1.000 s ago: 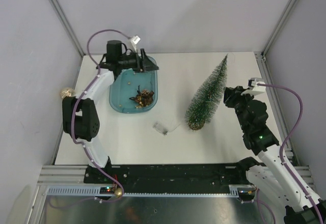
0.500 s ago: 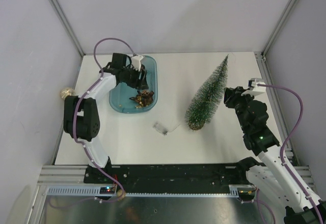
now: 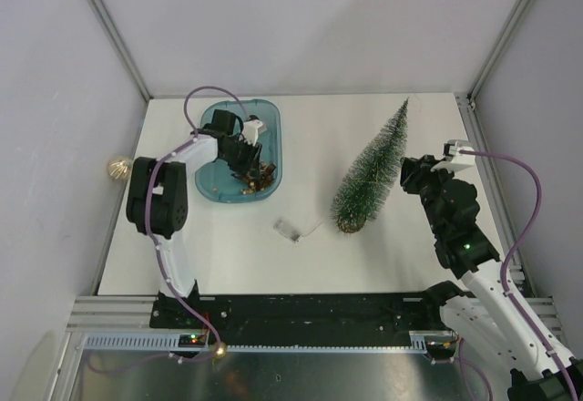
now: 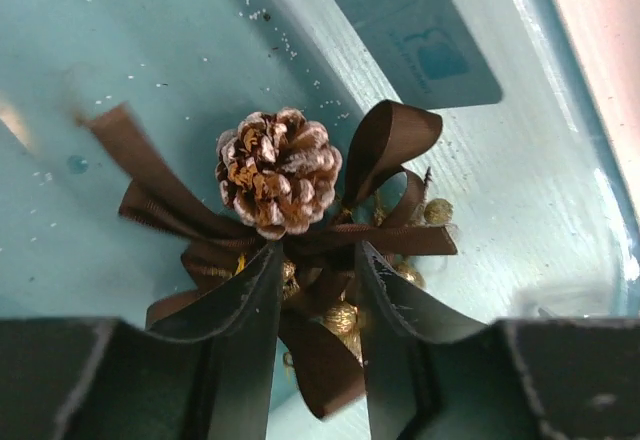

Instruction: Decorate the small christmas tree

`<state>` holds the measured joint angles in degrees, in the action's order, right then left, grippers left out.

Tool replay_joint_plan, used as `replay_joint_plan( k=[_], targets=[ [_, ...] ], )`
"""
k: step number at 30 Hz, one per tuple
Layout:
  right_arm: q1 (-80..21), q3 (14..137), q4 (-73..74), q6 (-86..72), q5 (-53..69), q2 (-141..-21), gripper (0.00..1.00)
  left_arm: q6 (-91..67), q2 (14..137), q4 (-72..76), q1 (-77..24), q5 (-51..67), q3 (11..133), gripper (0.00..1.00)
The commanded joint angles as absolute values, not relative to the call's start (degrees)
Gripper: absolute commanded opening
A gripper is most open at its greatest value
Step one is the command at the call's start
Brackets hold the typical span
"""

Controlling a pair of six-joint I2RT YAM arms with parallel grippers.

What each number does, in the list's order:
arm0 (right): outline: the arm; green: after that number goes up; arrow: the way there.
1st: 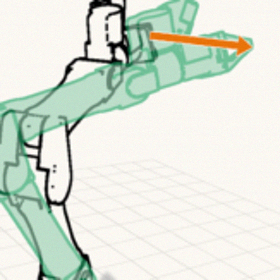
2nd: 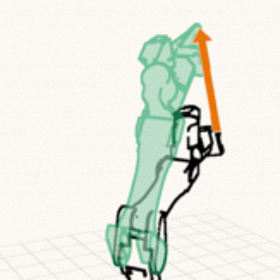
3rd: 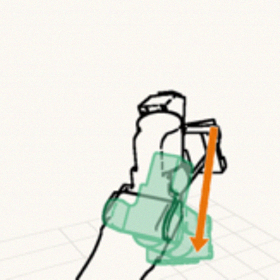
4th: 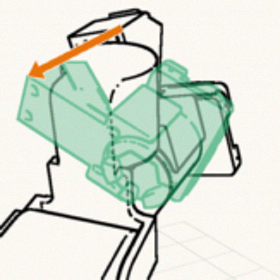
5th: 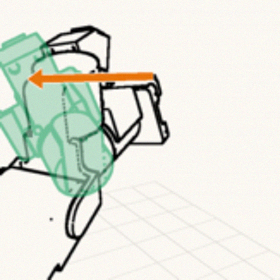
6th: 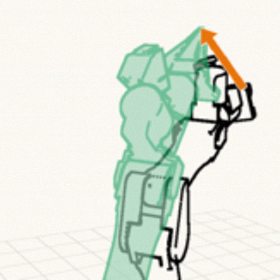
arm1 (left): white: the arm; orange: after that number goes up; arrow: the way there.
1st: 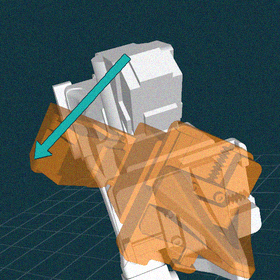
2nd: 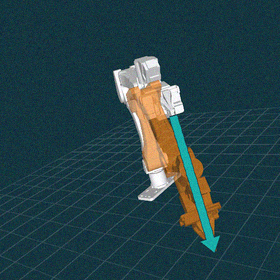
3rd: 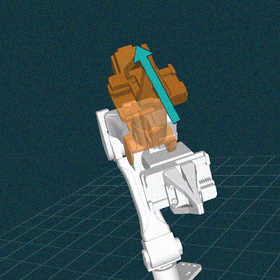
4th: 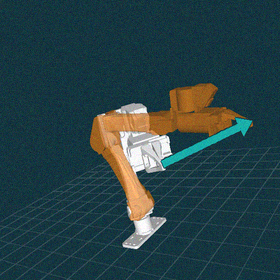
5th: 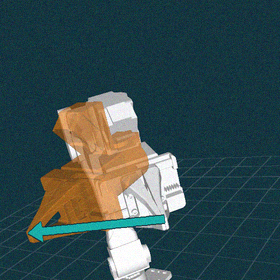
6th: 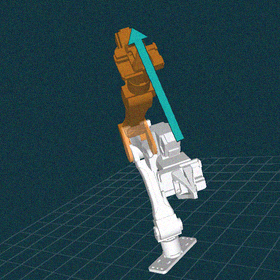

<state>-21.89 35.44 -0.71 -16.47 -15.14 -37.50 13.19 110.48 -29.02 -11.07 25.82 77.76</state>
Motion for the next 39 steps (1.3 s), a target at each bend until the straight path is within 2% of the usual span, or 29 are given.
replay_joint_plan(
  k=[1,3,6,12,19,21,23,28,32,33,35,39],
  targets=[
    [-21.8,36.3,-1.4,-16.4,-15.4,-37.7,0.29,14.2,113.5,-28.9,-12.4,25.5,81.3,0.31],
    [-21.8,36.3,-1.5,-16.5,-15.4,-37.7,0.29,13.8,113.2,-29.0,-12.5,26.6,82.7,0.14],
    [-21.8,36.3,-1.2,-16.3,-15.5,-37.5,0.28,12.9,110.4,-29.0,-12.5,28.9,83.3,0.03],
    [-21.8,36.2,-0.6,-16.3,-15.5,-38.0,0.28,10.0,101.4,-29.0,-12.5,35.0,83.5,0.0],
    [-21.8,36.3,-0.7,-16.8,-15.3,-38.2,0.27,9.2,98.2,-29.3,-12.7,36.9,83.6,0.0],
    [-21.8,36.3,-0.6,-16.9,-15.4,-38.1,0.27,9.4,98.3,-29.7,-12.7,37.2,83.5,0.04],
    [-21.8,36.3,-0.4,-16.9,-15.4,-37.9,0.27,9.9,98.6,-30.0,-12.7,37.1,83.2,0.13],
    [-21.8,36.3,-0.3,-16.9,-15.7,-37.8,0.28,10.8,100.2,-30.2,-12.6,35.5,83.4,0.22],
    [-21.9,36.3,-0.3,-16.8,-15.7,-37.8,0.27,11.4,102.0,-30.7,-12.6,32.5,84.3,0.52],
    [-21.9,36.3,-0.3,-16.7,-15.7,-37.9,0.27,11.7,102.3,-30.7,-12.6,31.4,84.7,0.56],
    [-21.9,36.3,-0.3,-16.8,-15.8,-38.0,0.28,12.1,103.1,-30.7,-12.6,28.3,85.3,0.61],
    [-21.9,36.3,-0.3,-16.8,-15.9,-38.2,0.28,12.4,104.6,-30.6,-12.7,24.8,87.1,0.63]
  ],
)
